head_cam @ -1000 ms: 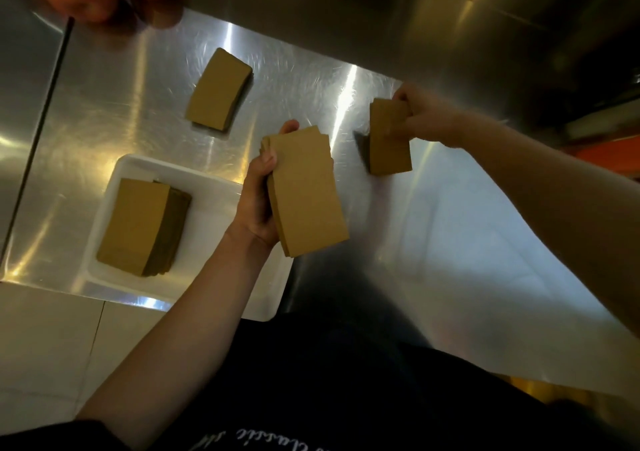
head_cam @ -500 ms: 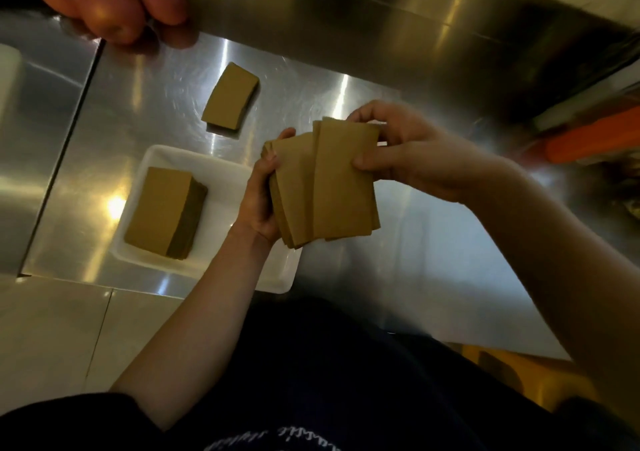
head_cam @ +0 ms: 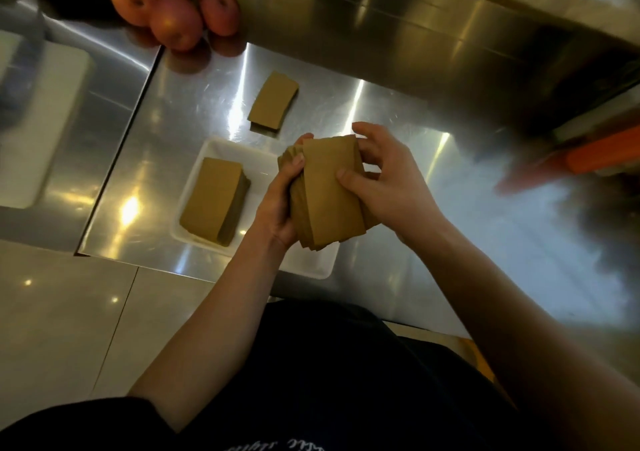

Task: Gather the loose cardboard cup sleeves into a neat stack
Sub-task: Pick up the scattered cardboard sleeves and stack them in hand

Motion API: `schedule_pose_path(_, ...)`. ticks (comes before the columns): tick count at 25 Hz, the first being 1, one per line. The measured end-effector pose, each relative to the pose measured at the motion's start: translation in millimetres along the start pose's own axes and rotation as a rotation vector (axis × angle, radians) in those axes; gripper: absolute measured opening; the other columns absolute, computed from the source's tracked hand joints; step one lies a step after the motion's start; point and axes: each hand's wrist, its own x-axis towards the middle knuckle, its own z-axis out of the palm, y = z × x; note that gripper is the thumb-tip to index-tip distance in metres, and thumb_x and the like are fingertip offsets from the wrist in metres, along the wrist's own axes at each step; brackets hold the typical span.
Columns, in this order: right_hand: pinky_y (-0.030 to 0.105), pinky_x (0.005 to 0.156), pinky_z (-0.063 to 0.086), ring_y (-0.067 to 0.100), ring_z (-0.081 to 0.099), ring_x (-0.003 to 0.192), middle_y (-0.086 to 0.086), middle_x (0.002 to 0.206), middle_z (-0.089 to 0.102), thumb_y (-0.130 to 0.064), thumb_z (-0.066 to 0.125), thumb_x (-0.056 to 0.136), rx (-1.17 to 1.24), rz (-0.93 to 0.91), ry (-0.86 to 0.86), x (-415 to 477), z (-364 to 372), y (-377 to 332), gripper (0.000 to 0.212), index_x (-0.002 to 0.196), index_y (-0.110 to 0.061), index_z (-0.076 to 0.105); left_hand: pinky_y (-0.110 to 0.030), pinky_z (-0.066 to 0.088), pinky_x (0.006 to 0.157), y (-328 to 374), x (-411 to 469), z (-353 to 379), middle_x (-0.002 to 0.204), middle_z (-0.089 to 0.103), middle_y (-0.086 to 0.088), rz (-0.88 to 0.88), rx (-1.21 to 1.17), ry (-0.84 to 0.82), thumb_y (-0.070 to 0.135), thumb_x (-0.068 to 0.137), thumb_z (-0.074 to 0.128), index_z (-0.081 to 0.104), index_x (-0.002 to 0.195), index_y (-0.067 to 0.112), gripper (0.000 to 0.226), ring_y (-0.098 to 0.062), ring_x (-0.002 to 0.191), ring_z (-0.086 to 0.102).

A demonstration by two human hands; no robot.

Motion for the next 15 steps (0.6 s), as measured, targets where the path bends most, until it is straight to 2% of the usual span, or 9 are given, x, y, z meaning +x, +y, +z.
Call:
schedule_pose_path(3, 0.042, 0.104, 0.043, 0.018, 0.047, 0.128, -0.002, 0.145, 0.046, -0.025, 0.057, 0.096, 0.029, 0.042, -0.010, -10.7, 24.2, -1.2, 0.057, 0.146, -0.025, 0.030, -0.050, 0.057, 0.083, 8.6, -8.9, -8.0, 0.125, 0.064, -0.008, 0.016, 0.022, 0.035, 0.046, 0.053, 0.093, 0.060, 0.123, 0.033, 0.078, -0.028, 0.103, 0.069)
schedule_pose_path(6, 0.048, 0.104, 0.043, 0.022, 0.047, 0.128, 0.002, 0.146, 0.045, -0.023, 0.052, 0.098, 0.074, 0.117, -0.015, -14.3, 38.1, -3.4, 0.051, 0.146, -0.021, 0.034, -0.046, 0.057, 0.085, 18.4, -16.3, -15.6, 0.123, 0.064, -0.007, 0.028, 0.077, 0.052, 0.037, 0.065, 0.088, 0.062, 0.123, 0.034, 0.064, -0.026, 0.104, 0.068)
schedule_pose_path(8, 0.047, 0.096, 0.049, 0.025, 0.051, 0.123, 0.003, 0.143, 0.048, -0.024, 0.049, 0.100, 0.140, 0.176, -0.032, -13.8, 40.2, -4.1, 0.046, 0.144, -0.024, 0.036, -0.042, 0.057, 0.086, 22.3, -20.6, -18.1, 0.123, 0.062, -0.007, 0.030, 0.134, 0.049, 0.031, 0.077, 0.076, 0.059, 0.126, 0.035, 0.052, -0.024, 0.103, 0.068)
schedule_pose_path(11, 0.030, 0.074, 0.053, 0.021, 0.057, 0.109, -0.001, 0.127, 0.056, -0.029, 0.045, 0.101, 0.237, 0.259, -0.089, -15.0, 41.4, -0.4, 0.046, 0.145, -0.031, 0.033, -0.037, 0.057, 0.083, 26.2, -24.6, -16.5, 0.120, 0.063, -0.007, 0.042, 0.187, 0.072, 0.022, 0.087, 0.065, 0.054, 0.131, 0.030, 0.046, -0.021, 0.100, 0.070)
schedule_pose_path(13, 0.023, 0.064, 0.050, 0.019, 0.058, 0.105, -0.004, 0.118, 0.057, -0.030, 0.045, 0.101, 0.267, 0.298, -0.109, -16.1, 41.0, 3.9, 0.045, 0.145, -0.025, 0.035, -0.036, 0.058, 0.082, 27.7, -26.8, -13.0, 0.116, 0.067, -0.007, 0.054, 0.216, 0.108, 0.019, 0.087, 0.064, 0.054, 0.129, 0.021, 0.044, -0.021, 0.098, 0.071)
schedule_pose_path(15, 0.025, 0.057, 0.054, 0.020, 0.061, 0.099, -0.001, 0.113, 0.061, -0.028, 0.044, 0.101, 0.302, 0.283, -0.150, -17.1, 39.2, 6.9, 0.039, 0.139, -0.017, 0.044, -0.036, 0.059, 0.081, 27.1, -30.0, -9.1, 0.108, 0.071, -0.008, 0.048, 0.245, 0.128, 0.021, 0.087, 0.065, 0.059, 0.121, 0.011, 0.036, -0.021, 0.096, 0.072)
